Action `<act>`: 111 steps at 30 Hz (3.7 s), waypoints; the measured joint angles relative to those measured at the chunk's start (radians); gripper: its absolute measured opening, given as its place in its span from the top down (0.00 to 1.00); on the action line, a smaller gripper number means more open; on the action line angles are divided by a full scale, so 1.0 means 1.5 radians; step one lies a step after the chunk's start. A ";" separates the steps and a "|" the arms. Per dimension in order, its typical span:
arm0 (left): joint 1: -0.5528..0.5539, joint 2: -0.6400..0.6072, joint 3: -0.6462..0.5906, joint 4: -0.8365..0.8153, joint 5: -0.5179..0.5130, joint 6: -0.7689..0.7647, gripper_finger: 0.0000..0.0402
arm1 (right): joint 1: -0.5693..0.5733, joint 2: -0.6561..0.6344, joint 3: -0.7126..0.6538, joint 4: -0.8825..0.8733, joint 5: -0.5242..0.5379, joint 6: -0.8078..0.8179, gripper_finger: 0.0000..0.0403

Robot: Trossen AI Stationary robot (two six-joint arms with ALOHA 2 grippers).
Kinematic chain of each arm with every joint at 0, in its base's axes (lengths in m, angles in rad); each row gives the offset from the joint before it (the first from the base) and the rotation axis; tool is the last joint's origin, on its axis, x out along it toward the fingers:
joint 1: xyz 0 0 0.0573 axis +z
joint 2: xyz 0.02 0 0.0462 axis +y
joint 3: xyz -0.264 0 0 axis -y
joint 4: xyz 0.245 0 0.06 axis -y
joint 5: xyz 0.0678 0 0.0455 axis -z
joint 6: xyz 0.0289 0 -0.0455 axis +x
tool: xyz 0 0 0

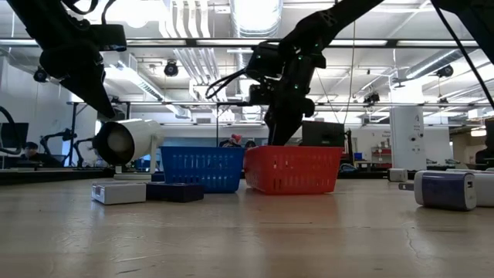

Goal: Pick & Place Office items
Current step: Put the left white black charger into the red bin

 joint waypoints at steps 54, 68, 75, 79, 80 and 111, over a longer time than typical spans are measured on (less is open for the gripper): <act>0.000 0.000 0.000 -0.010 0.001 -0.001 0.38 | 0.000 0.101 0.142 -0.147 0.099 -0.022 0.70; 0.000 0.000 0.000 -0.010 0.002 -0.005 0.38 | 0.025 -0.031 0.132 -0.177 0.035 0.000 0.70; 0.000 0.000 0.000 -0.011 0.002 -0.006 0.38 | 0.095 -0.087 0.098 -0.173 0.024 0.045 0.70; 0.000 0.000 0.000 -0.011 0.002 -0.005 0.38 | 0.140 -0.101 0.083 -0.166 0.023 0.091 0.70; 0.000 0.000 0.000 -0.011 0.002 -0.005 0.38 | 0.150 -0.101 0.082 -0.166 0.024 0.102 0.70; 0.000 0.000 -0.044 -0.008 0.052 -0.048 0.38 | 0.218 -0.071 -0.075 -0.058 -0.013 0.234 0.70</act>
